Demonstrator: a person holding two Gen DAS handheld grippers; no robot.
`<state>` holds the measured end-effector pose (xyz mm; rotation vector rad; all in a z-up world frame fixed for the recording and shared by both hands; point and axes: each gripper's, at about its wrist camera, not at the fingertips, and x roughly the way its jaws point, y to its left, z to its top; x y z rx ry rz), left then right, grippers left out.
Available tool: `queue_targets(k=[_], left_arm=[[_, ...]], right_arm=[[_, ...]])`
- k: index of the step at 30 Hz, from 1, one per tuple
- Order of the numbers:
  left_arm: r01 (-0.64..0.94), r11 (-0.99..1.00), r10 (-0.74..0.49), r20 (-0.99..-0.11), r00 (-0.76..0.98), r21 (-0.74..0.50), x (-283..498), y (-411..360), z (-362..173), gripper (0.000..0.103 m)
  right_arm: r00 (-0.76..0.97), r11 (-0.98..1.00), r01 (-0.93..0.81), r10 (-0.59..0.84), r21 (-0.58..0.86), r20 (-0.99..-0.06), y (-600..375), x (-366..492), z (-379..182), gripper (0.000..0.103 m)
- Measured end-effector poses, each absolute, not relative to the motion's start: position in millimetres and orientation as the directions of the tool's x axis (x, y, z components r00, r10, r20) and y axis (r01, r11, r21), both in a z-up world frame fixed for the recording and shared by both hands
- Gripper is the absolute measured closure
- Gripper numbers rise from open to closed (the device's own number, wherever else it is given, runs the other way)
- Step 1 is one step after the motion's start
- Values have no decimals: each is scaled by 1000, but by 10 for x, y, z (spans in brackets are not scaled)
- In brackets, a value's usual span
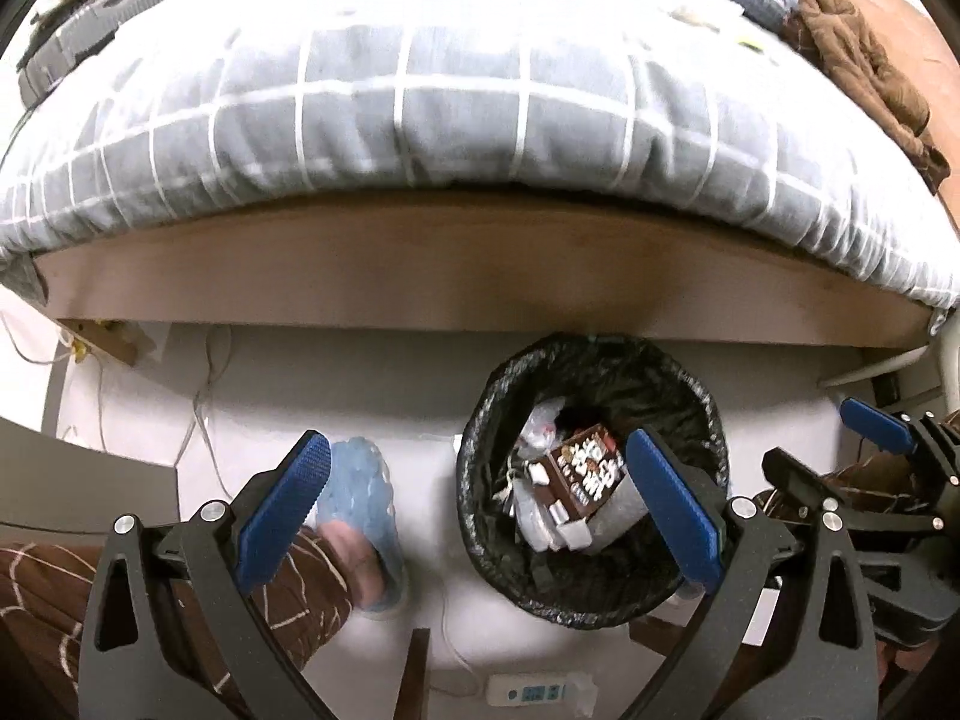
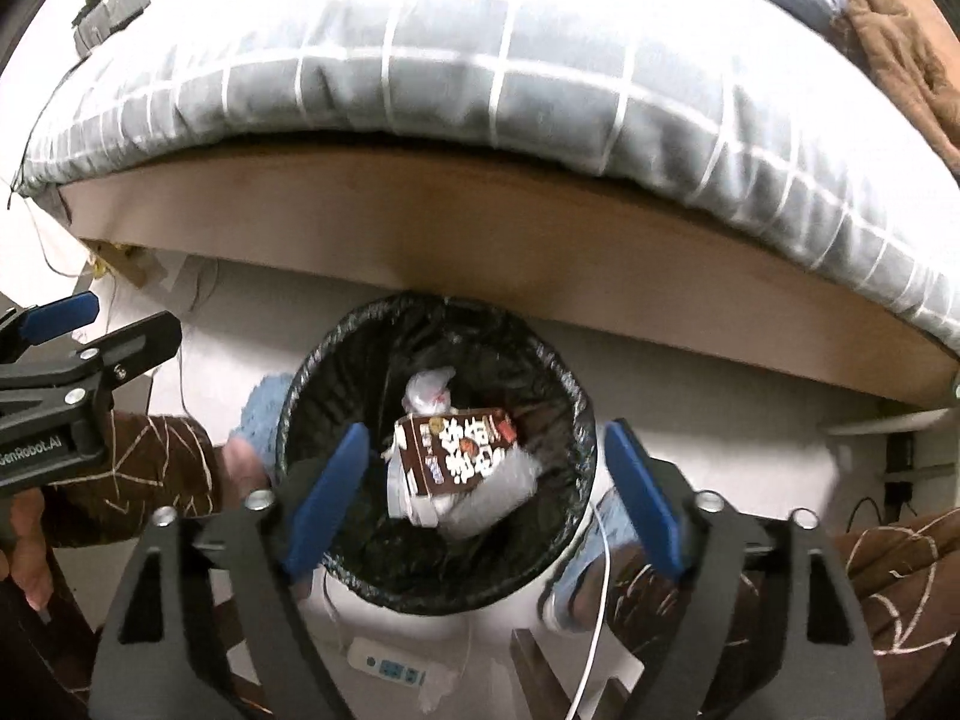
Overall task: Collect trash
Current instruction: 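Raise both open tools from the bin back over the bed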
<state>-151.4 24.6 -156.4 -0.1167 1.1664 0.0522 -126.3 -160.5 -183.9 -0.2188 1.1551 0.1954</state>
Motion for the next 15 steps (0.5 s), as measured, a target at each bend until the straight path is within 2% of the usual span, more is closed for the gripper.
queue_targets(k=[6, 15], left_arm=[[-97, 994, -8, -892, 451, -58, -1493, 268, -1342, 6], [-89, 995, 0, -854, 521, -54, -1469, 221, -1028, 6]], right_arm=[[462, 970, -232, 47, -70, -886, -1678, -1271, -1629, 8], [542, 976, -197, 28, -94, -840, -1778, -1288, -1366, 8]])
